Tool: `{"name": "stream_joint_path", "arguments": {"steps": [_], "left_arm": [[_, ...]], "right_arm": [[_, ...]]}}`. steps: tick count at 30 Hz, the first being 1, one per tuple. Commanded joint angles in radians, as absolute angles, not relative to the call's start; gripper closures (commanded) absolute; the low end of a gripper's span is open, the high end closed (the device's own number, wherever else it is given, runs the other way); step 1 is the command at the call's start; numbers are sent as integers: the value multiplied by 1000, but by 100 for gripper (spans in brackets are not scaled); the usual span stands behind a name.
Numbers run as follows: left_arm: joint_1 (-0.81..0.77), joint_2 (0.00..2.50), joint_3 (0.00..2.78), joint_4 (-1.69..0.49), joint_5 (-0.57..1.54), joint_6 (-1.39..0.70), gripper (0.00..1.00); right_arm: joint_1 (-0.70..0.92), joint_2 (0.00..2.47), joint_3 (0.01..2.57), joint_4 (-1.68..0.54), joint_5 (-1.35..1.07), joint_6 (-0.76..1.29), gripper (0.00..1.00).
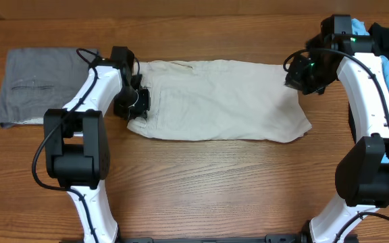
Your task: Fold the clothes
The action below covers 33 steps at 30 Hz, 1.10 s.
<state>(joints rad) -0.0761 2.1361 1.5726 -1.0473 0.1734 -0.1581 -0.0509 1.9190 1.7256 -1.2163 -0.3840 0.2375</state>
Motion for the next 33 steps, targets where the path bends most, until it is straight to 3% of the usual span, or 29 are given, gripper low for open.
{"name": "stream_joint_path", "arguments": {"steps": [1,14,27,33], "left_arm": [[-86,2170,1659,-1110,123,-157,96],[-96,2170,2088,-1394,128,-157,96],[-146,2170,2158,-1439,127,-157,96],[-146,2163,2194,-1459,128,-157,96]], "right_arm": [[-25,1924,1721,-1230,-609,183,96],[210,1925,1640,-1169,-558,321,96],[407,1927,1262,-527,-557,492,96],[451,1940,1229,-414,-418,503,96]]}}
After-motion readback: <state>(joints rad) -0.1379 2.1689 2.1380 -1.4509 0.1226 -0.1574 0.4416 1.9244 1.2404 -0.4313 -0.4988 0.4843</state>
